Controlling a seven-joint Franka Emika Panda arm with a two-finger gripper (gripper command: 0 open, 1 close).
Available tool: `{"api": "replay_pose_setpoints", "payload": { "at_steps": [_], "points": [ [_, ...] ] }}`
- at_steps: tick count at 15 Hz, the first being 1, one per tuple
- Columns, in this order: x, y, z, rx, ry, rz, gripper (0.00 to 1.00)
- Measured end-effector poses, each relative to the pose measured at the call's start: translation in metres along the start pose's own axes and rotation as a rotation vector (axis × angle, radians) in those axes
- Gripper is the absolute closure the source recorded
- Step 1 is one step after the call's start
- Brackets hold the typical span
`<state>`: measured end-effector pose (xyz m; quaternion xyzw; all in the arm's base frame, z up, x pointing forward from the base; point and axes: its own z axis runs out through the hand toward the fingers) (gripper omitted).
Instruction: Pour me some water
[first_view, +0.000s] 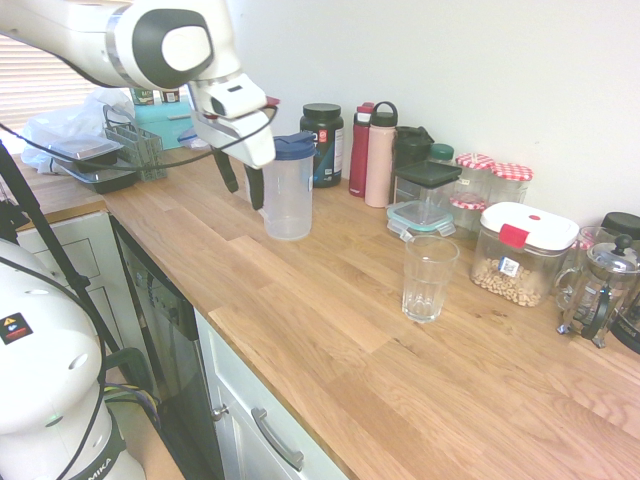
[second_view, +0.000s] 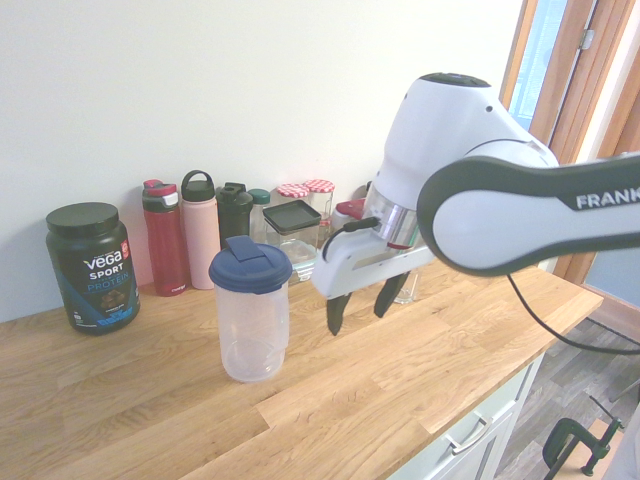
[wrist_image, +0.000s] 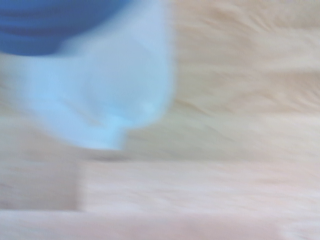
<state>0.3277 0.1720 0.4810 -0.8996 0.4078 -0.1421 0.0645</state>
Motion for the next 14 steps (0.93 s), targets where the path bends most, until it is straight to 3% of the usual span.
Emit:
{"api": "replay_pose_setpoints", "payload": {
  "at_steps": [4, 5, 14],
  "points": [
    [-0.026, -0.03, 0.005, 0.062, 0.063, 0.0, 0.0],
    [-0.024, -0.038, 0.012, 0.065, 0.068, 0.008, 1.0],
    [-0.011, -0.096, 0.061, 0.048, 0.112, -0.014, 1.0]
  ]
}}
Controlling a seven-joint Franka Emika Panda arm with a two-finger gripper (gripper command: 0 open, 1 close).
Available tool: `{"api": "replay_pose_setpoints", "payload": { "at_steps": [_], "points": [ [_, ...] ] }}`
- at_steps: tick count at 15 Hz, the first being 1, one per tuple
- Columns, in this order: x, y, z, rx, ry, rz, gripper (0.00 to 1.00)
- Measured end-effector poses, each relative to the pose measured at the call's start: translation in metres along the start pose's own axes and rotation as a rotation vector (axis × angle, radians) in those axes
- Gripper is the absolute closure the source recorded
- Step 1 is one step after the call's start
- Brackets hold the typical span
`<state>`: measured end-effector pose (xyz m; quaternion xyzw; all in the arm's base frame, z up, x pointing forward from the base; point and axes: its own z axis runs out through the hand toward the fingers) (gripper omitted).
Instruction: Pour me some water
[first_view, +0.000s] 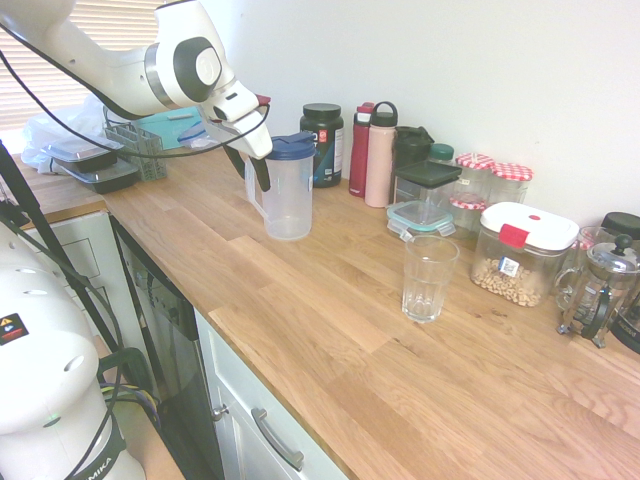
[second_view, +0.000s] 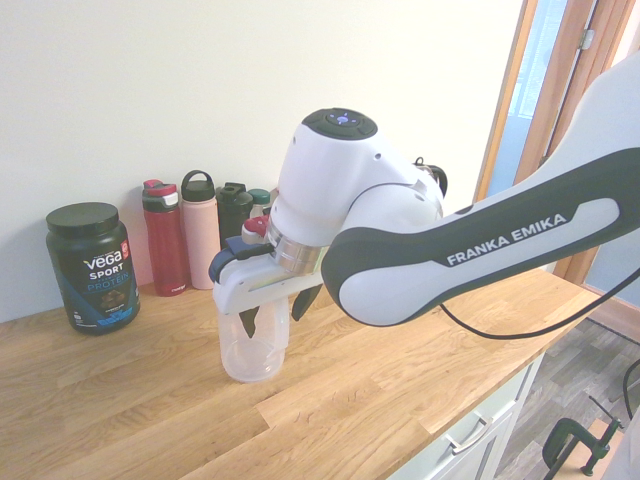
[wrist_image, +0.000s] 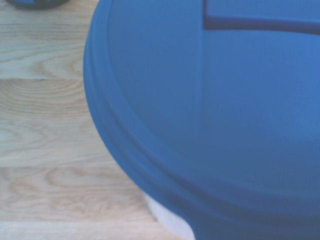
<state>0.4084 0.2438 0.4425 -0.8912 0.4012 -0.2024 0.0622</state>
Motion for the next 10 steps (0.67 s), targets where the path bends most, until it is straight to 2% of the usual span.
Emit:
{"api": "replay_pose_setpoints", "payload": {
  "at_steps": [10],
  "points": [
    [0.0057, -0.0047, 0.0068, 0.011, 0.002, 0.002, 1.0]
  ]
}}
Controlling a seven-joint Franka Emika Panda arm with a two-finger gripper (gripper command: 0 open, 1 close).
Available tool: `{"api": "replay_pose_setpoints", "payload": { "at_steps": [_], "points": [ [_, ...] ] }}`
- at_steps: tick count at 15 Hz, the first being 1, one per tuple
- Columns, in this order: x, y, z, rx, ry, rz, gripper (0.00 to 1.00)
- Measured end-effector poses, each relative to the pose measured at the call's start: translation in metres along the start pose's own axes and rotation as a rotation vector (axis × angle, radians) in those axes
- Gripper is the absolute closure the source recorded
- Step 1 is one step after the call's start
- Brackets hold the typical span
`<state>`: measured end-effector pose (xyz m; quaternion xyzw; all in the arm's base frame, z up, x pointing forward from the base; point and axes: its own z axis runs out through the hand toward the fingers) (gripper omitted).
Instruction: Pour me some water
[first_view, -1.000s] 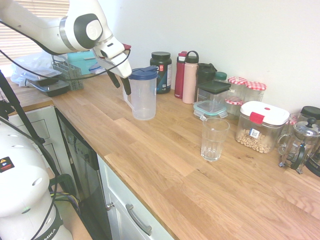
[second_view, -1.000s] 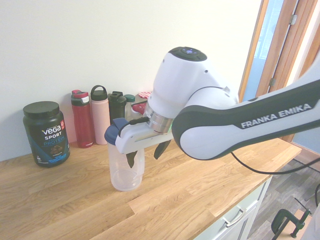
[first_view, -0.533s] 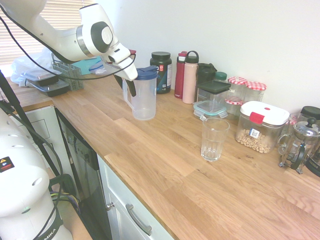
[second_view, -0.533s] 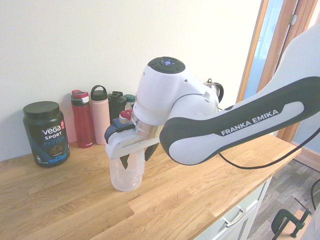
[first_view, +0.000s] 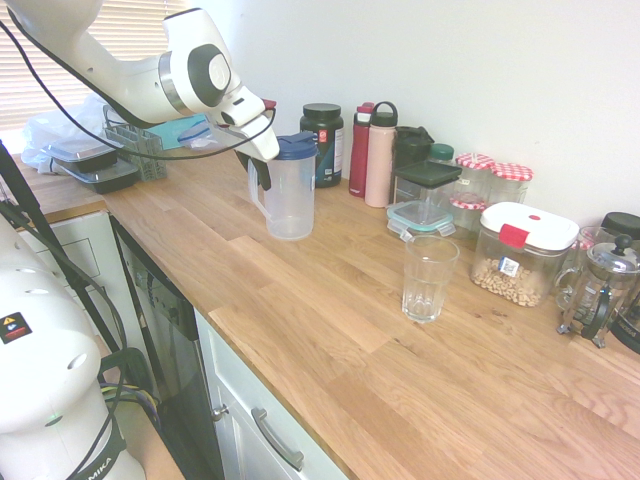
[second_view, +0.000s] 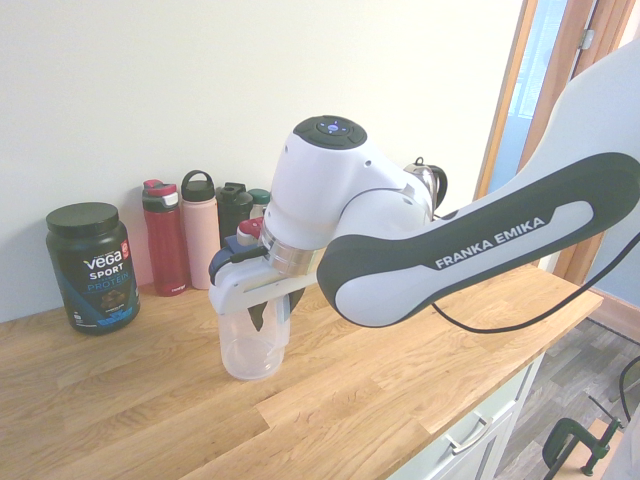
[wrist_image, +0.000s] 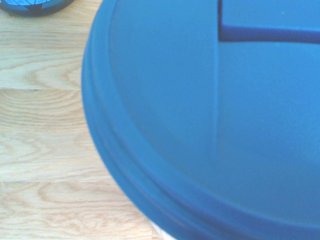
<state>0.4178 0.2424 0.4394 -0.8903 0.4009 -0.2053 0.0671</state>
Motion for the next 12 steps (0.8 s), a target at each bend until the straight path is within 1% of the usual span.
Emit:
{"api": "replay_pose_setpoints", "payload": {
  "at_steps": [6, 9, 12],
  "points": [
    [0.005, 0.001, 0.0, 0.001, -0.002, 0.008, 1.0],
    [0.019, 0.005, -0.003, 0.007, -0.017, 0.019, 1.0],
    [0.043, 0.023, -0.034, 0.035, -0.031, -0.003, 1.0]
  ]
}}
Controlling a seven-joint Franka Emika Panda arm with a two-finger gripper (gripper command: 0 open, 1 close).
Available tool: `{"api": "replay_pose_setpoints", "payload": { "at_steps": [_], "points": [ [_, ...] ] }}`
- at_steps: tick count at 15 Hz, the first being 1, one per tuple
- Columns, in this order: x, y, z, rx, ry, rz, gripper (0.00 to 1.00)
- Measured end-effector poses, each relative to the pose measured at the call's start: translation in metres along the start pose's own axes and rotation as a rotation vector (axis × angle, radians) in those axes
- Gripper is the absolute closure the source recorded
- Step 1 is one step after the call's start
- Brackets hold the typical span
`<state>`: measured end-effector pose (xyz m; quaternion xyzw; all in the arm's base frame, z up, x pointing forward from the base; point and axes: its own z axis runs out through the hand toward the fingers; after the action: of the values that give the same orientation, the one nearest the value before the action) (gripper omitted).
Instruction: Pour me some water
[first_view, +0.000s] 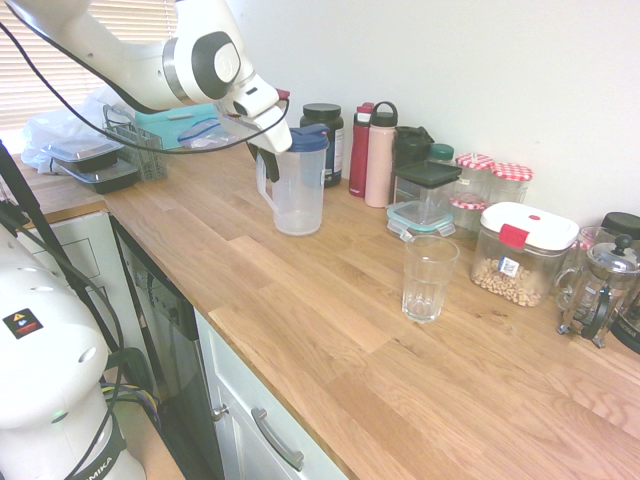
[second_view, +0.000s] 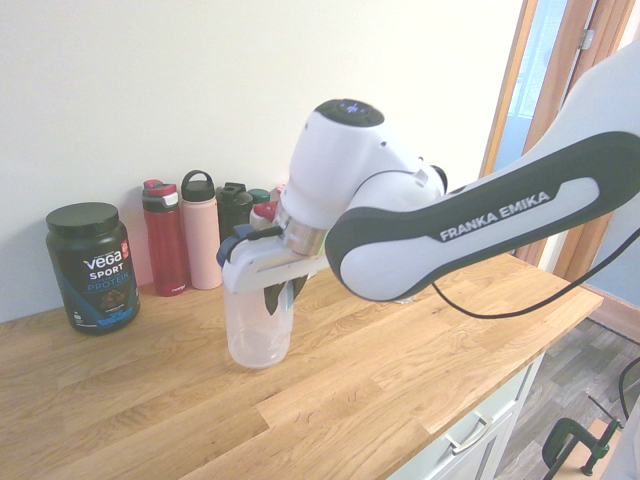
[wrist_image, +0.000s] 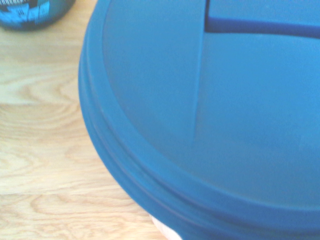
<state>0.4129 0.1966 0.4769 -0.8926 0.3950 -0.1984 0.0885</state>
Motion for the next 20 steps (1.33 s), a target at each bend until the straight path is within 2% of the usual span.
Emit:
{"api": "replay_pose_setpoints", "payload": {
  "at_steps": [4, 7, 11, 14, 17, 20],
  "points": [
    [0.04, 0.073, -0.053, -0.036, -0.064, -0.173, 1.0],
    [0.067, 0.139, -0.072, -0.057, -0.092, -0.304, 1.0],
    [0.09, 0.219, -0.085, -0.087, -0.104, -0.403, 1.0],
    [0.121, 0.281, -0.096, -0.045, -0.158, -0.433, 1.0],
    [0.158, 0.345, -0.089, 0.013, -0.207, -0.453, 1.0],
    [0.207, 0.378, -0.087, -0.022, -0.225, -0.462, 1.0]
  ]
}}
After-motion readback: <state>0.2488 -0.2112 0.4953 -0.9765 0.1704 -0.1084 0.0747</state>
